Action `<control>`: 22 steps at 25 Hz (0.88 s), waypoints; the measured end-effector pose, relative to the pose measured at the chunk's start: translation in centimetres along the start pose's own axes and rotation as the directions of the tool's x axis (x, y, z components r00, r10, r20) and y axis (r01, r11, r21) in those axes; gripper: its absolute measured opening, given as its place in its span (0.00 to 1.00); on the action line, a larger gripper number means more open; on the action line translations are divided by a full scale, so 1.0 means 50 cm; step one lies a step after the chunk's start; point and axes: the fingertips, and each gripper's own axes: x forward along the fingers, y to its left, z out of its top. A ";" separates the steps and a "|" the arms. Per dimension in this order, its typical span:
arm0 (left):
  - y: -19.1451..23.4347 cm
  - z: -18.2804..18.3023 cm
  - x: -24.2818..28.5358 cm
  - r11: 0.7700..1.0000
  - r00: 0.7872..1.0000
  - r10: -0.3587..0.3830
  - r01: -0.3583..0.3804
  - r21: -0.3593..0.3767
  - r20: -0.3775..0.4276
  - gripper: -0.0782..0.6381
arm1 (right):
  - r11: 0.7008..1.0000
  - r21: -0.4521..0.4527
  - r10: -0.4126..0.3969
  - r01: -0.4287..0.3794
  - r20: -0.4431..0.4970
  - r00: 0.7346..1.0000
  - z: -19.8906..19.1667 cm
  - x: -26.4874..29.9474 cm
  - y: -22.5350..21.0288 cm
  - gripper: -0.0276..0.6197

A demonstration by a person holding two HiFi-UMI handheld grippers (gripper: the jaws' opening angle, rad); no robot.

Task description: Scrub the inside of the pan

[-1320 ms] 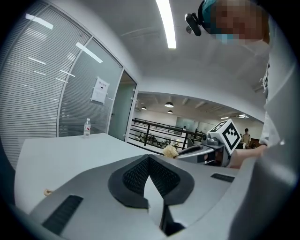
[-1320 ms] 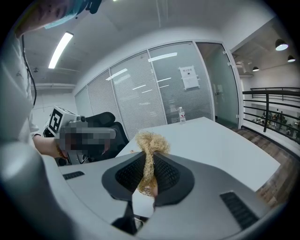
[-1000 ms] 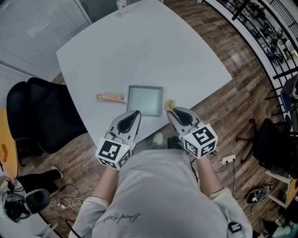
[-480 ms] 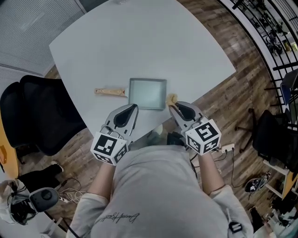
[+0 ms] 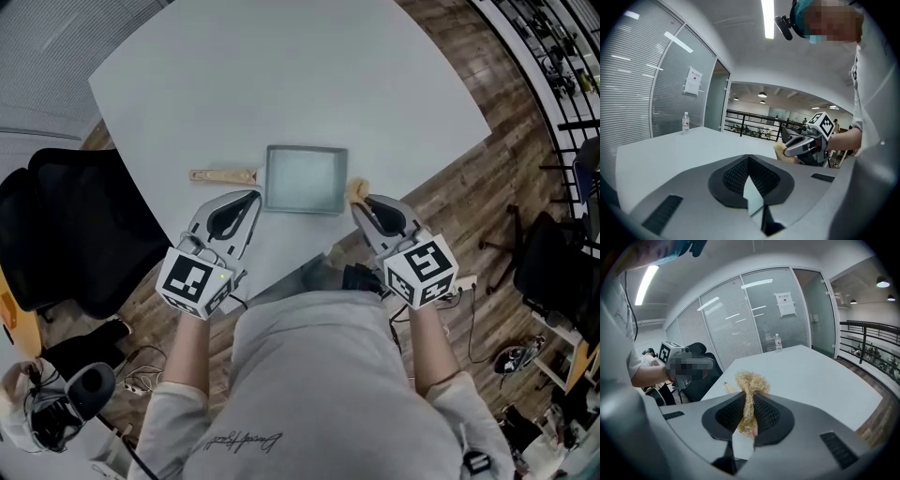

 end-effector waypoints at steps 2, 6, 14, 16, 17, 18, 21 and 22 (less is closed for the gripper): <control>0.016 -0.008 0.000 0.999 0.999 -0.023 0.024 0.037 -0.026 0.12 | 1.000 -0.003 0.000 0.000 -0.012 1.000 -0.005 0.007 -0.001 0.14; 0.035 -0.043 0.009 0.978 0.987 -0.088 0.111 0.177 -0.132 0.12 | 1.000 -0.016 0.006 -0.007 -0.036 0.999 -0.013 0.030 0.000 0.14; 0.095 -0.153 0.021 0.865 0.905 -0.106 0.288 0.411 -0.412 0.14 | 0.998 -0.052 0.025 -0.030 -0.095 0.995 -0.030 0.077 0.015 0.14; 0.106 -0.178 0.031 0.829 0.870 -0.115 0.350 0.436 -0.480 0.19 | 0.998 -0.055 0.031 -0.038 -0.110 0.993 -0.032 0.090 0.011 0.14; 0.112 -0.189 0.037 0.809 0.852 -0.118 0.380 0.448 -0.510 0.22 | 0.997 -0.060 0.034 -0.041 -0.118 0.992 -0.032 0.098 0.008 0.14; 0.117 -0.200 0.043 0.788 0.835 -0.119 0.409 0.460 -0.538 0.23 | 0.997 -0.067 0.036 -0.044 -0.126 0.991 -0.032 0.106 0.006 0.14; 0.130 -0.236 0.055 0.724 0.778 -0.117 0.492 0.483 -0.617 0.29 | 0.994 -0.090 0.043 -0.057 -0.154 0.987 -0.031 0.132 0.008 0.14; 0.135 -0.247 0.058 0.707 0.761 -0.113 0.513 0.486 -0.639 0.32 | 0.993 -0.096 0.045 -0.061 -0.160 0.986 -0.029 0.140 0.010 0.14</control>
